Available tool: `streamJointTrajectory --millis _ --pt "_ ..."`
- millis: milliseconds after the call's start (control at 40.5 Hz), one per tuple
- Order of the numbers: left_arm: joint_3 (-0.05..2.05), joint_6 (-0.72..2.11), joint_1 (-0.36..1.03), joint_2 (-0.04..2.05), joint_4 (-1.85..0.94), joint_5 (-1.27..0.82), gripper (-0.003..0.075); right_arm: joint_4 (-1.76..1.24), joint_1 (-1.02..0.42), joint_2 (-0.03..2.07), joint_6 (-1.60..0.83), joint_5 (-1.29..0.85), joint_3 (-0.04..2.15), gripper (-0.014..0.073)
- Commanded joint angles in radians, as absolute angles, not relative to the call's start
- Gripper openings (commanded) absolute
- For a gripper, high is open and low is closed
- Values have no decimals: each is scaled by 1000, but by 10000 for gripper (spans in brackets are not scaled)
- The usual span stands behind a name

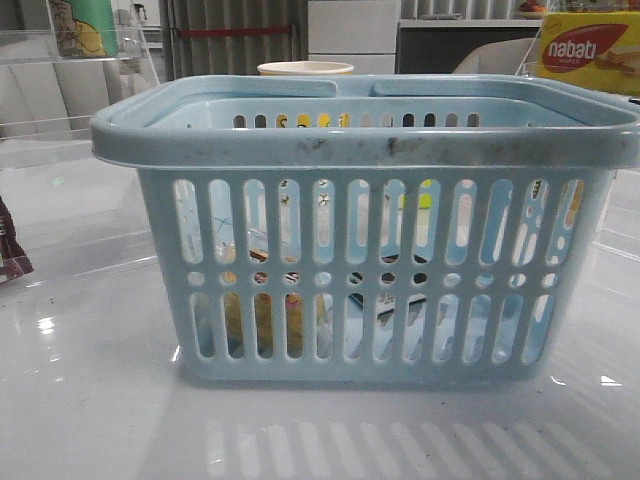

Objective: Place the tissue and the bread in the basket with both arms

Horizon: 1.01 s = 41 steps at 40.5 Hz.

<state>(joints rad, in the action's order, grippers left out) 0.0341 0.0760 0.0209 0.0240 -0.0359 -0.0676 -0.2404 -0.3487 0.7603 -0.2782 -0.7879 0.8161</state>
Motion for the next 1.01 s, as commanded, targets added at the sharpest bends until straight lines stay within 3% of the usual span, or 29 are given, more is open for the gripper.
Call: streamJointTrajectory --millis 0,986 --pt "16 71 -1 -5 -46 72 93 -246 -350 756 -290 -722 843 48" --pt "-12 71 34 -21 -46 81 93 -246 -350 756 -290 -728 843 48"
